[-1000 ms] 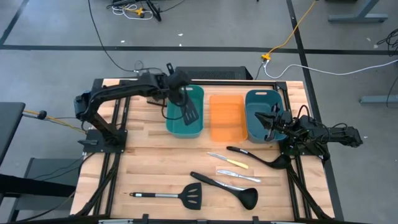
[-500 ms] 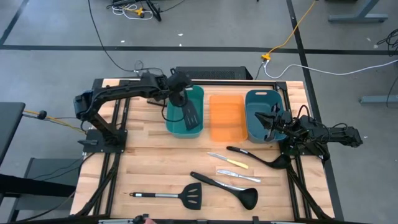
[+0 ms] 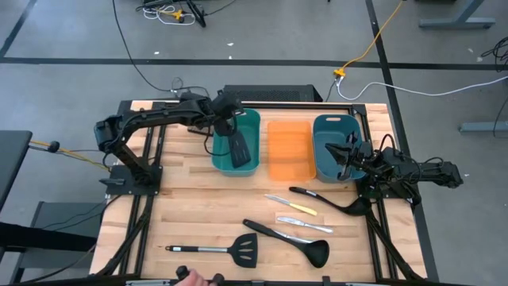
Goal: Pick & Place Kitchen Items
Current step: Put the top black spatula into the green bin
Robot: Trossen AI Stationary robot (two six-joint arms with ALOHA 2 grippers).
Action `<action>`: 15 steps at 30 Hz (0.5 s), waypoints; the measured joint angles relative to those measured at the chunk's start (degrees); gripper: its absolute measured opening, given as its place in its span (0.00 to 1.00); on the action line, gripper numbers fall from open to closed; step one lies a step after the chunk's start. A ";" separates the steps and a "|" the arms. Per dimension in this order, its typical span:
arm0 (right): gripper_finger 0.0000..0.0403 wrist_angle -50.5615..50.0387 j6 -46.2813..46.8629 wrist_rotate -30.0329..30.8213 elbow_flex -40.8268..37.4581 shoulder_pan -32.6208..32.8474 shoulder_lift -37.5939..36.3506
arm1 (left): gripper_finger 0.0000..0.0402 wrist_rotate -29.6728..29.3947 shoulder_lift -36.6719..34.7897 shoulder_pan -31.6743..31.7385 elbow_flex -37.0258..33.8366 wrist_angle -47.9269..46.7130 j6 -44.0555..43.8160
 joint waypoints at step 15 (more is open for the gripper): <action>0.08 -0.02 0.00 0.00 0.00 0.00 0.00 | 0.47 3.14 1.07 0.33 -0.02 0.71 -1.77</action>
